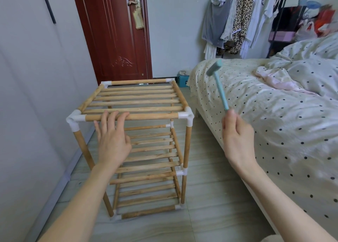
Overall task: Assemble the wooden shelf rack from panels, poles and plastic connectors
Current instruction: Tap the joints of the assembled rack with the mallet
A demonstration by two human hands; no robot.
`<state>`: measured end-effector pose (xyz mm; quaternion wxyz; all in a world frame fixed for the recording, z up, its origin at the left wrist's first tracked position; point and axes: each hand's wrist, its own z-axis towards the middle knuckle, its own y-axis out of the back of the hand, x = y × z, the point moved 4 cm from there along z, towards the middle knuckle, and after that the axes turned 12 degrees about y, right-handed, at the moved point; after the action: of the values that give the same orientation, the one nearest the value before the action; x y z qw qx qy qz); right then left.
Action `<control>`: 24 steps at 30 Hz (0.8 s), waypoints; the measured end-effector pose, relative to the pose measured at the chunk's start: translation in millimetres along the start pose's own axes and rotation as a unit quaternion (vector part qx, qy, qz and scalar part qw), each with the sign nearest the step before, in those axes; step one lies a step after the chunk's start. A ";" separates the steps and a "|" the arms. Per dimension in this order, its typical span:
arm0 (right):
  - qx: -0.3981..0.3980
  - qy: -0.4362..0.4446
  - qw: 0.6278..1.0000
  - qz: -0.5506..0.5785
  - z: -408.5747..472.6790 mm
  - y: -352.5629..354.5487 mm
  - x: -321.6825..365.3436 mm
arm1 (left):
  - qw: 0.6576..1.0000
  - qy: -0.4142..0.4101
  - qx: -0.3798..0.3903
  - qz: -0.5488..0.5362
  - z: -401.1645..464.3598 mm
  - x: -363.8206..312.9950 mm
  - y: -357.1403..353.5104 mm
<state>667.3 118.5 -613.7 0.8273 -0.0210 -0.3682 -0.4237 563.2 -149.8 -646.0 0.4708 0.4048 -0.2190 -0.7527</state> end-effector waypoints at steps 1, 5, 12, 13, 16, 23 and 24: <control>-0.024 0.000 0.999 0.035 -0.2 0.5 0.7 | 1.000 -0.002 0.001 0.001 0.0 -0.7 0.1; 0.166 -0.114 0.977 -0.063 -12.2 -17.5 -17.4 | 1.000 -0.006 0.002 0.009 -1.8 -0.1 0.9; 0.173 -0.140 0.975 -0.011 -18.7 -25.5 -22.8 | 1.000 -0.008 -0.004 0.025 -0.2 -0.7 3.9; 0.175 -0.198 0.964 0.017 -22.3 -24.5 -30.6 | 1.000 -0.012 -0.005 0.023 0.2 -0.5 4.7; -0.013 -0.303 0.921 0.244 -13.2 -8.3 -38.0 | 1.000 -0.019 -0.009 0.019 0.7 -0.9 6.0; 0.157 -0.403 0.829 0.354 -53.1 -39.4 -25.1 | 1.000 -0.010 -0.010 0.026 0.6 -2.4 4.0; 0.129 -0.390 0.839 0.356 -47.7 -37.8 -26.4 | 1.000 -0.008 -0.009 0.026 0.4 -3.0 4.2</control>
<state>658.7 95.9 -675.4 0.7041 -0.2075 -0.6791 -0.0054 565.8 -149.1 -641.6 0.4922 0.3882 -0.2263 -0.7455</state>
